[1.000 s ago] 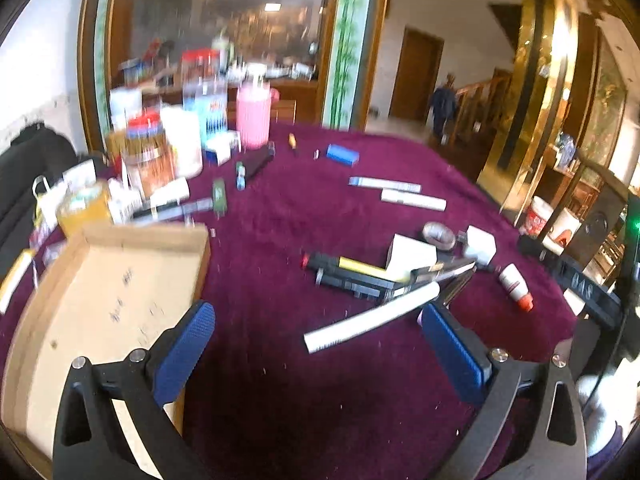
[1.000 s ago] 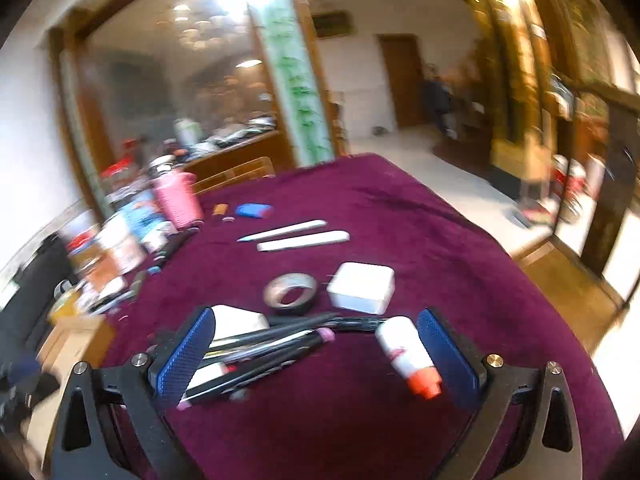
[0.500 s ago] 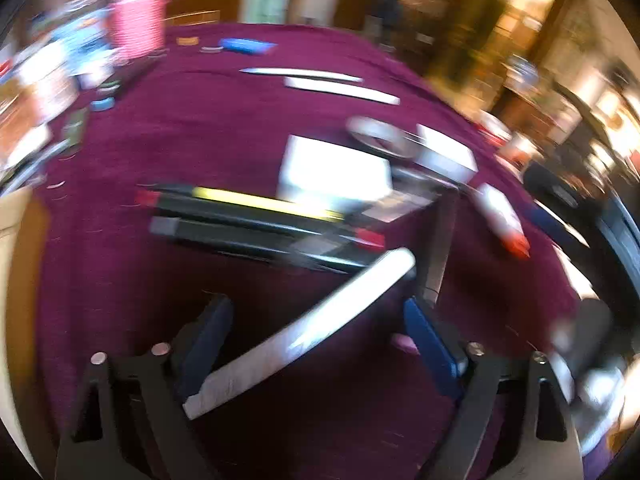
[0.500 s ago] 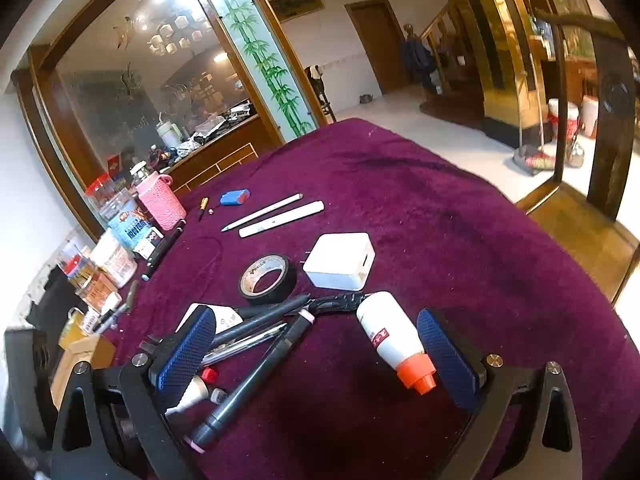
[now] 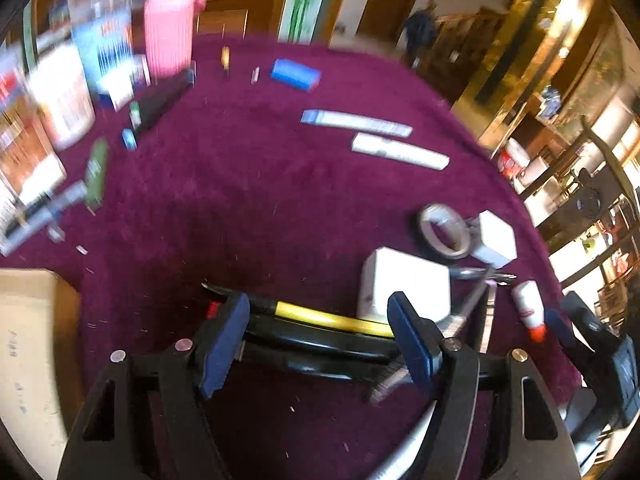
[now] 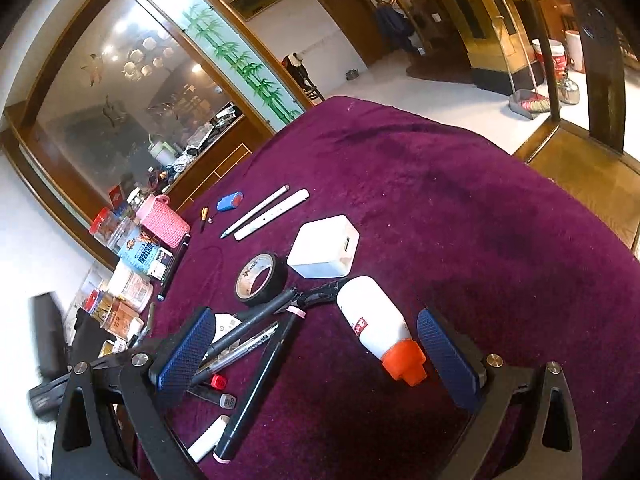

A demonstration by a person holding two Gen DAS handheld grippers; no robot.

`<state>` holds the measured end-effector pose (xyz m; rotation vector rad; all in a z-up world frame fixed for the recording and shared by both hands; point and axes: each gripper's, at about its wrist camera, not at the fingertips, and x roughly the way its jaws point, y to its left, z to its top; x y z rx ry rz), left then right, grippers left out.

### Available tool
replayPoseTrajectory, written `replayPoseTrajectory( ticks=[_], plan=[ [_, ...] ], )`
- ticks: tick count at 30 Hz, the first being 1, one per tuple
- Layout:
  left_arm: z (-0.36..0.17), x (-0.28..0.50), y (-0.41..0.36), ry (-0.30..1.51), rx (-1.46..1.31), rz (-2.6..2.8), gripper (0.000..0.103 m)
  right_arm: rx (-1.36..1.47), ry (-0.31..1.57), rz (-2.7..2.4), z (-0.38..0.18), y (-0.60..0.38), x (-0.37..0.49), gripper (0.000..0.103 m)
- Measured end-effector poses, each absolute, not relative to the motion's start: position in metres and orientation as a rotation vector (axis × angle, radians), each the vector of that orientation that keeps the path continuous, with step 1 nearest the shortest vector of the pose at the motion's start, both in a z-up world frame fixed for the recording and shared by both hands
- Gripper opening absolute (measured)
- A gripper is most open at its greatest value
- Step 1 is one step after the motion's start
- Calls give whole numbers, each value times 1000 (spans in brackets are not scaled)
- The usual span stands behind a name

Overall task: Organize rigid objects
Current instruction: 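Grasp the white silver-capped marker with the left tool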

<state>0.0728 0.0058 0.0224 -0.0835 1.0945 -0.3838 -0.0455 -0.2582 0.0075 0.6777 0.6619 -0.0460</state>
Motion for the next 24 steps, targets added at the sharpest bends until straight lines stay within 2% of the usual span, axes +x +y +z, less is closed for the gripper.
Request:
replayPoseTrajectory(
  ticks=[3, 10, 15, 19, 21, 23, 24],
  plan=[
    [24, 65, -4, 1089, -73, -447, 70, 686, 676, -41, 6, -258, -43, 102],
    [15, -2, -54, 1262, -78, -827, 72, 691, 692, -29, 2, -258, -42, 102],
    [41, -14, -39, 1105, -56, -756, 72, 704, 698, -30, 0, -259, -41, 102],
    [35, -20, -40, 1101, 8, -672, 72, 714, 701, -33, -1, -260, -42, 102],
    [28, -29, -45, 1111, 62, -664, 68, 716, 704, -33, -1, -259, -41, 102],
    [26, -27, -51, 1119, 75, -681, 55, 717, 708, -33, -1, -259, -41, 102],
    [23, -23, -49, 1123, 78, -695, 55, 718, 710, -33, -2, -259, -41, 102]
  ],
)
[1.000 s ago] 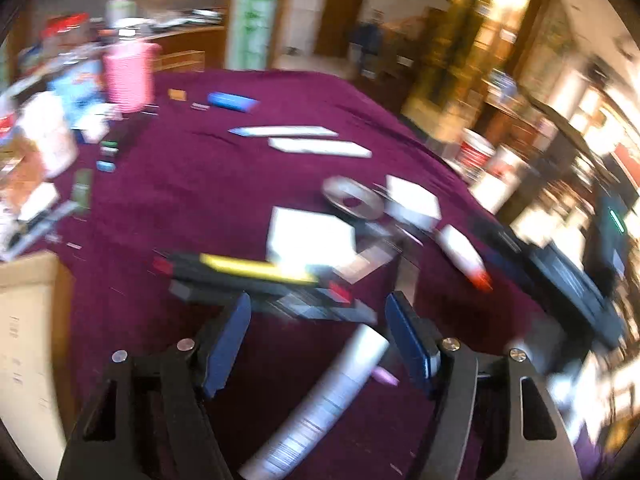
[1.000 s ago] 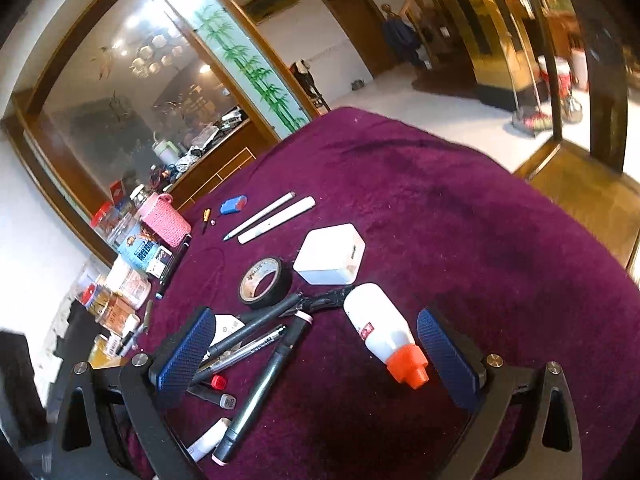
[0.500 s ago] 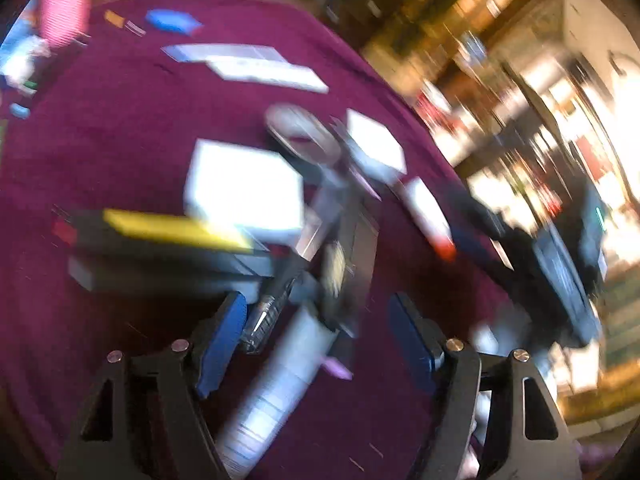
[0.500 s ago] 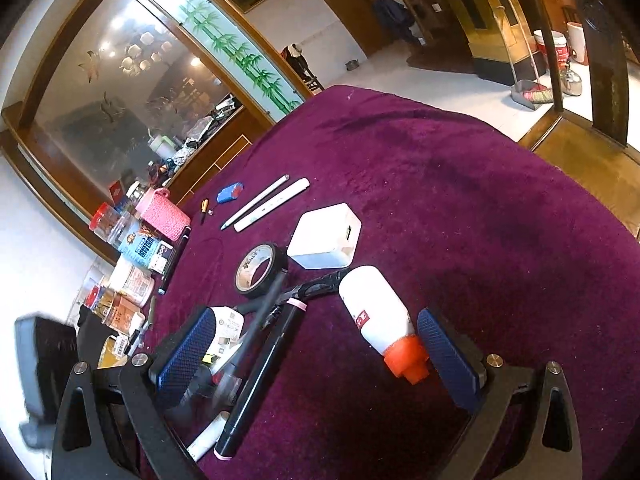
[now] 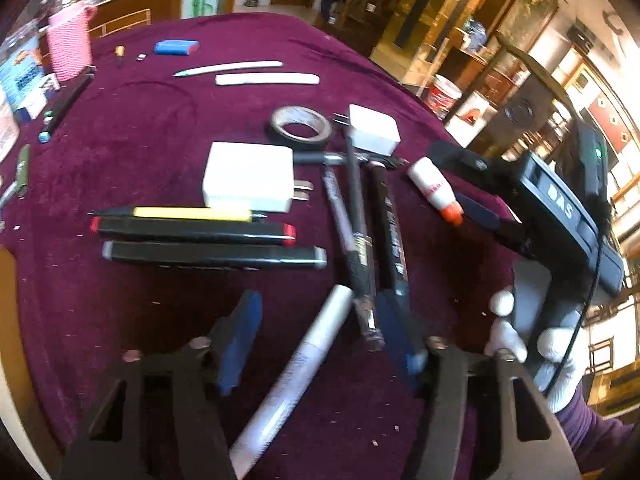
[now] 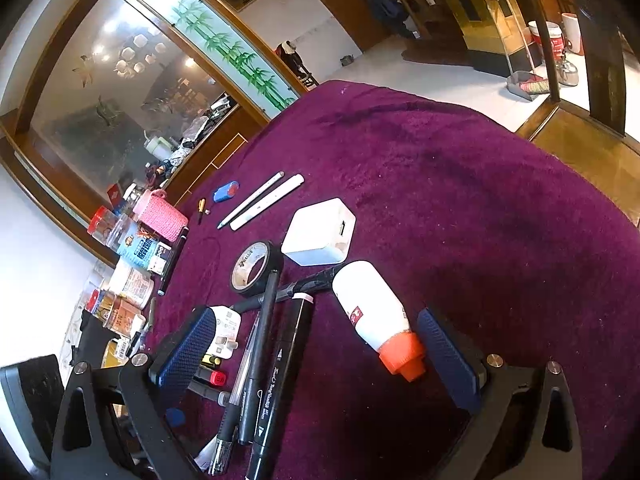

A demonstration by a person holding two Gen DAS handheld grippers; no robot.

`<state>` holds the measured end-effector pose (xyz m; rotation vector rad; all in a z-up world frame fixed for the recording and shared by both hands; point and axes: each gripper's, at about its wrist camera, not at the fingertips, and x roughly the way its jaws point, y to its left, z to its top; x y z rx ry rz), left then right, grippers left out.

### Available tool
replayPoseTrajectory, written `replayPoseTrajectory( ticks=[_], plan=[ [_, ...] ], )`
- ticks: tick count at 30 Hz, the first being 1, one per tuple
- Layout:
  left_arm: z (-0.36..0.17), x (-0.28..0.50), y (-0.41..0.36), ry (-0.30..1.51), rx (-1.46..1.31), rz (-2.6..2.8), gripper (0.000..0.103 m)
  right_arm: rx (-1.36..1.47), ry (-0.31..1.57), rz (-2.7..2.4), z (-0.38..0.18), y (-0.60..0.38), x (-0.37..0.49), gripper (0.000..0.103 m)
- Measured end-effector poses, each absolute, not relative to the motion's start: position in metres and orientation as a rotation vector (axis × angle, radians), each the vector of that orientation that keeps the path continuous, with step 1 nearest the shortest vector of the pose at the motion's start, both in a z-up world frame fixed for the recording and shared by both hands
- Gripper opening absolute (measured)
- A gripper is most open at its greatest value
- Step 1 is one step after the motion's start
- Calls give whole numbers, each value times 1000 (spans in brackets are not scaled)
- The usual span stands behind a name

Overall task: Organize rigid objects
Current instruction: 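Grasp the white silver-capped marker with the left tool, then grasp the black marker with the right tool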

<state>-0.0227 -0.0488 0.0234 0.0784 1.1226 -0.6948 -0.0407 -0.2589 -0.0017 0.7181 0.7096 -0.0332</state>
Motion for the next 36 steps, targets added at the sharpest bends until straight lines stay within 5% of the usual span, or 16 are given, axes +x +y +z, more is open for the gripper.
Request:
replayPoseTrajectory(
  ticks=[13, 22, 24, 25, 26, 36],
  plan=[
    [7, -66, -38, 1051, 365, -625, 55, 720, 737, -35, -6, -258, -38, 102],
    [4, -70, -45, 959, 326, -602, 61, 706, 740, -48, -6, -255, -37, 102],
    [5, -71, -44, 962, 302, -579, 54, 703, 741, -50, -6, -255, -37, 102],
    [6, -73, -43, 952, 298, -567, 30, 702, 740, -52, -6, -255, -37, 102],
    [7, -75, -41, 946, 288, -563, 18, 702, 739, -56, -6, -256, -38, 102],
    [11, -81, -13, 971, 125, -479, 14, 661, 750, -85, -5, -250, -35, 102]
  ],
)
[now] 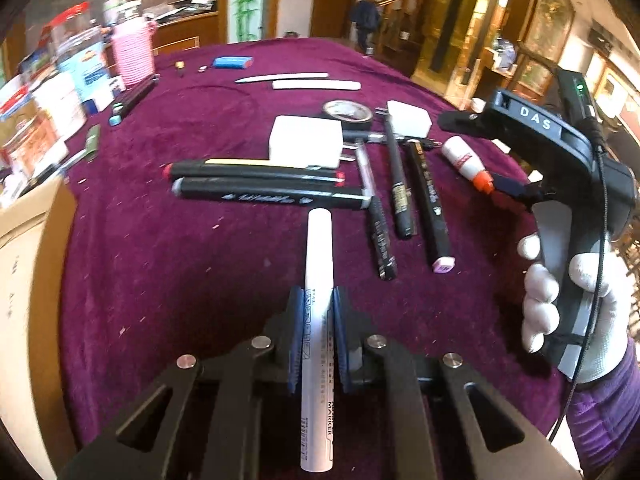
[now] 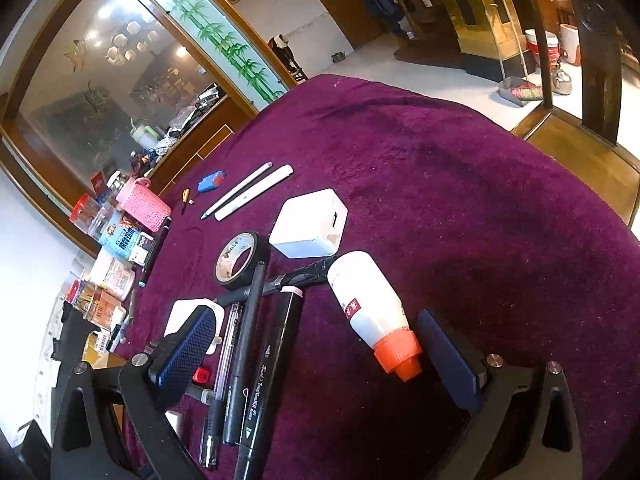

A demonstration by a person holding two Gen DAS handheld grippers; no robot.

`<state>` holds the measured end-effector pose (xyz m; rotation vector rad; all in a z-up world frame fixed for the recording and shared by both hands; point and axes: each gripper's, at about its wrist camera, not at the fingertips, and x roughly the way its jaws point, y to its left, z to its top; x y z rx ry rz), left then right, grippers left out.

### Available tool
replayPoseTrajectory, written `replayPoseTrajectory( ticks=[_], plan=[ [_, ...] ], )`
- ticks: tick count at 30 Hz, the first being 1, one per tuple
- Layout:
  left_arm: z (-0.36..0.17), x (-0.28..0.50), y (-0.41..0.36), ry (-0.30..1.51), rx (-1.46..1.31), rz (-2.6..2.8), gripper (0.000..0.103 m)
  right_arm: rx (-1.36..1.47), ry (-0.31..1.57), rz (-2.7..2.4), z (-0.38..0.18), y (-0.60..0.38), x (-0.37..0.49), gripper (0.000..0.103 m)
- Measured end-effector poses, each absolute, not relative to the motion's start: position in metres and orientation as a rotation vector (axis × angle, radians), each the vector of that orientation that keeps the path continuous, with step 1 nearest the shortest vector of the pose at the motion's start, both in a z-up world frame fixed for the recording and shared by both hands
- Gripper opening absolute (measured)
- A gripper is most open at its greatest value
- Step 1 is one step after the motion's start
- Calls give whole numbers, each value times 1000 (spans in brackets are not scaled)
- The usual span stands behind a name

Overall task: Organize rigid objects
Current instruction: 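Grasp the black marker with the right tool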

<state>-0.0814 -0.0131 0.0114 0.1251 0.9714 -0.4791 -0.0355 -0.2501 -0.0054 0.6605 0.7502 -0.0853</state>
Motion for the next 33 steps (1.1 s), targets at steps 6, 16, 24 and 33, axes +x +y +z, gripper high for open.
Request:
replayPoseTrajectory(
  ticks=[6, 16, 24, 33],
  plan=[
    [6, -86, -20, 965, 198, -406, 14, 634, 758, -102, -5, -247, -36, 102],
    [5, -88, -20, 949, 212, -398, 15, 622, 763, -109, -4, -245, -35, 102],
    [6, -87, -18, 955, 185, -408, 15, 625, 759, -111, -5, -245, -35, 102],
    [5, -83, -10, 963, 121, -433, 15, 664, 728, -81, -8, -254, -35, 102]
  ],
)
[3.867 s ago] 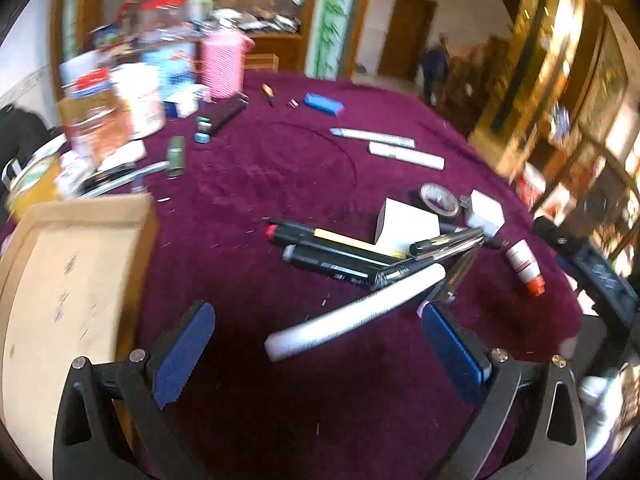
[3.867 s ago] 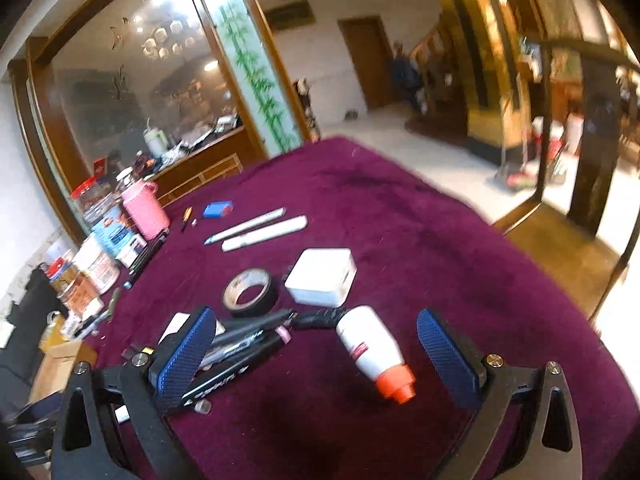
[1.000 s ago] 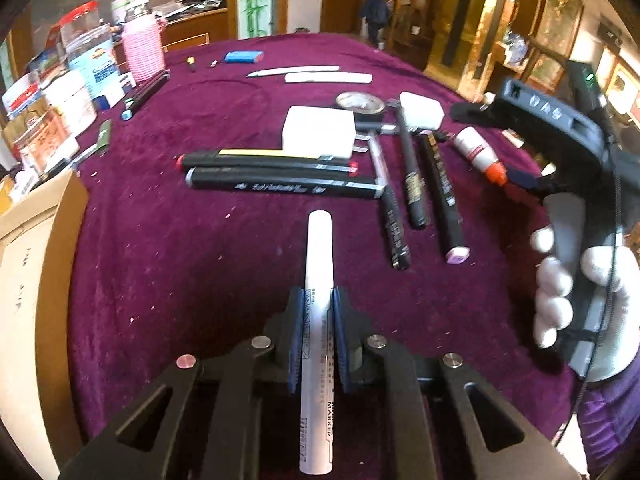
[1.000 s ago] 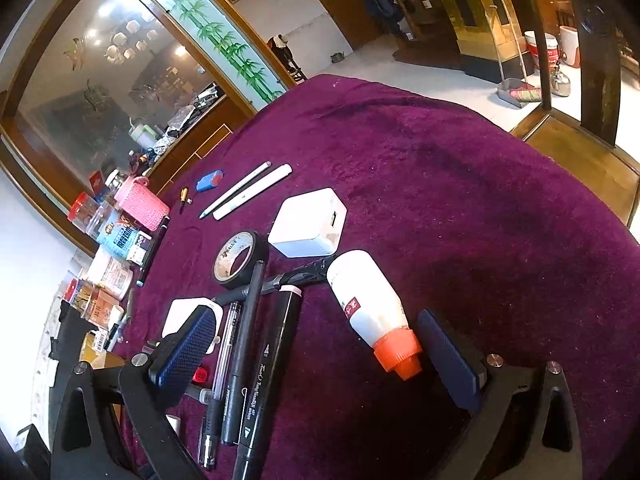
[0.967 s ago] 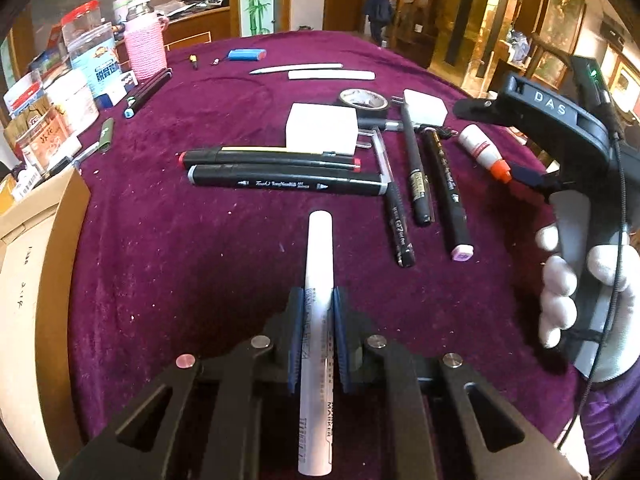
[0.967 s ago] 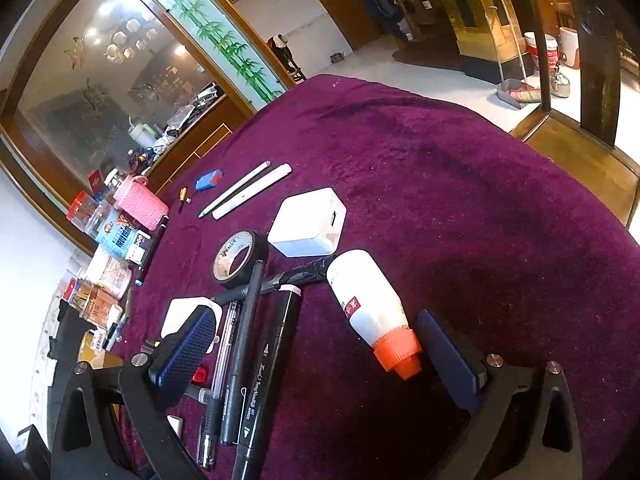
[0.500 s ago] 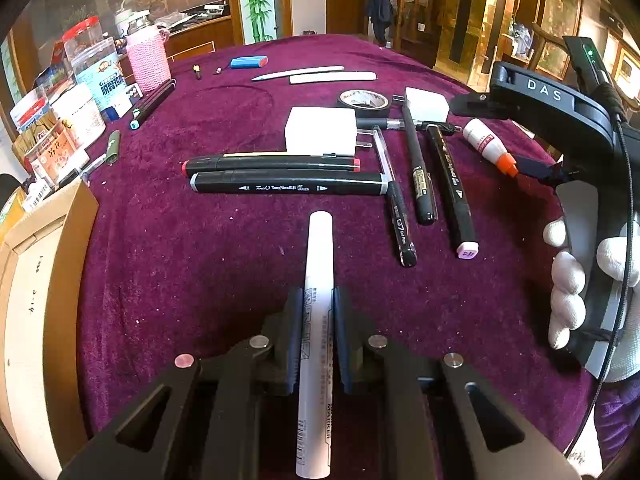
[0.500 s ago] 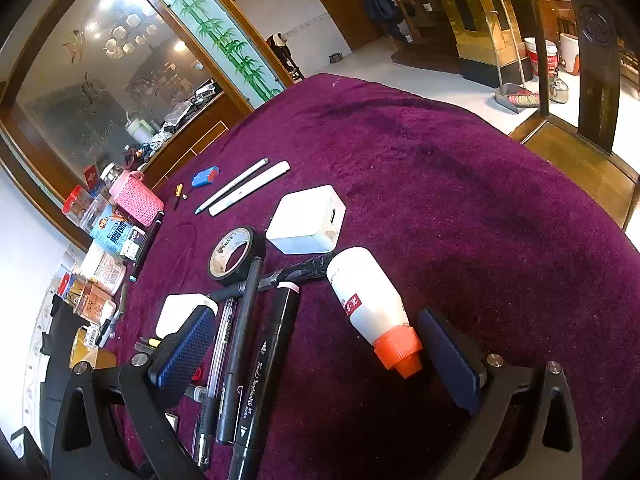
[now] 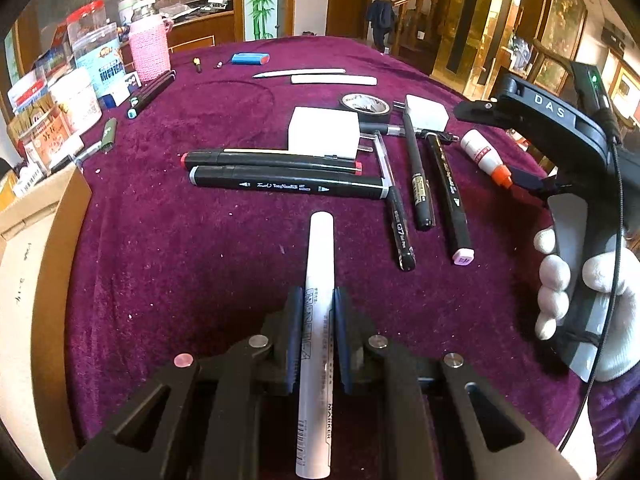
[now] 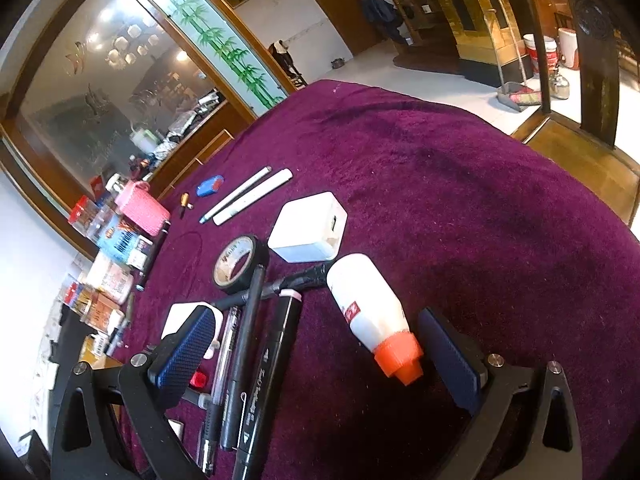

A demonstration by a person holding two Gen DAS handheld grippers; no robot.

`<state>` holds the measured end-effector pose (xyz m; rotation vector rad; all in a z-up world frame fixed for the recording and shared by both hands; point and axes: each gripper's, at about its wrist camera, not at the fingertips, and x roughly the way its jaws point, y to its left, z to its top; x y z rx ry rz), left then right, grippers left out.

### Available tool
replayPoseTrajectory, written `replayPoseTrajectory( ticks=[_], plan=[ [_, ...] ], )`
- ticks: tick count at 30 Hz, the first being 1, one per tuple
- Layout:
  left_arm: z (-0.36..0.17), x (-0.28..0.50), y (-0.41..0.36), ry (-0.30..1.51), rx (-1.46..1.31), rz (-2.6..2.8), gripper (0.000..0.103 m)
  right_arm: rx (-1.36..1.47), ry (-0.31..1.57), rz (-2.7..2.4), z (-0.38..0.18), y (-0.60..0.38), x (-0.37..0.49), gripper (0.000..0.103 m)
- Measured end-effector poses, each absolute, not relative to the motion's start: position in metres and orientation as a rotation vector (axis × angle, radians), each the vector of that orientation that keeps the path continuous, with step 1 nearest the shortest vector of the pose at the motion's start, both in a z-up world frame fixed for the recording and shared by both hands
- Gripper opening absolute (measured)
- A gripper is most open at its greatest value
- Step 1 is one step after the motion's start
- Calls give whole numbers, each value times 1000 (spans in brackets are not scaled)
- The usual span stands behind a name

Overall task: Organize rigid objects
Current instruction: 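Grasp the black marker with the right tool, then drop the white marker into the box with the left tool while the right drops the black one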

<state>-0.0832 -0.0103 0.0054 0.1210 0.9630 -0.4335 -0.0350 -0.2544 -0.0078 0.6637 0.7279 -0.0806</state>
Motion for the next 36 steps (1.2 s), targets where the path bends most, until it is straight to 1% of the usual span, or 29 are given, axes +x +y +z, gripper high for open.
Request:
replayPoseTrajectory(
  ticks=[1, 2, 3, 7, 10, 11, 12, 13, 14, 17, 19, 20, 21, 25, 27, 30, 36],
  plan=[
    [5, -83, -9, 964, 110, -439, 15, 659, 749, -64, -7, -256, -32, 102],
    [5, -82, -7, 965, 95, -445, 15, 632, 803, -45, -4, -257, -28, 99],
    [5, -82, -4, 966, 74, -451, 14, 612, 830, -46, -2, -257, -27, 94],
    [5, -78, 12, 968, -51, -488, 14, 514, 857, -68, 18, -254, -41, 93],
    [15, -85, 23, 917, -108, -519, 14, 446, 890, -53, 24, -244, -44, 80],
    [19, -89, 26, 901, -114, -524, 14, 424, 905, -46, 24, -238, -44, 68],
    [23, -93, 28, 886, -122, -533, 14, 406, 922, -31, 23, -231, -42, 54],
    [28, -96, 31, 875, -133, -545, 14, 394, 939, -13, 21, -224, -40, 49],
    [32, -99, 34, 867, -145, -554, 14, 387, 953, -3, 19, -218, -38, 45],
    [39, -105, 42, 855, -164, -570, 14, 347, 980, 13, 14, -193, -30, 43],
    [41, -108, 49, 851, -177, -575, 14, 318, 1003, -1, 6, -180, -23, 38],
    [42, -109, 52, 851, -180, -573, 14, 301, 1025, -26, 0, -175, -19, 30],
    [42, -110, 57, 850, -187, -568, 14, 279, 1039, -64, -5, -172, -16, 25],
    [40, -113, 73, 850, -222, -562, 14, 218, 1009, -118, -6, -165, -15, 22],
    [42, -114, 80, 843, -239, -560, 14, 212, 994, -109, -6, -165, -20, 16],
    [51, -118, 97, 817, -261, -544, 14, 291, 964, -63, 6, -174, -34, 16],
    [70, -119, 141, 772, -329, -496, 14, 358, 849, 115, 55, -158, -63, 16]
  ],
)
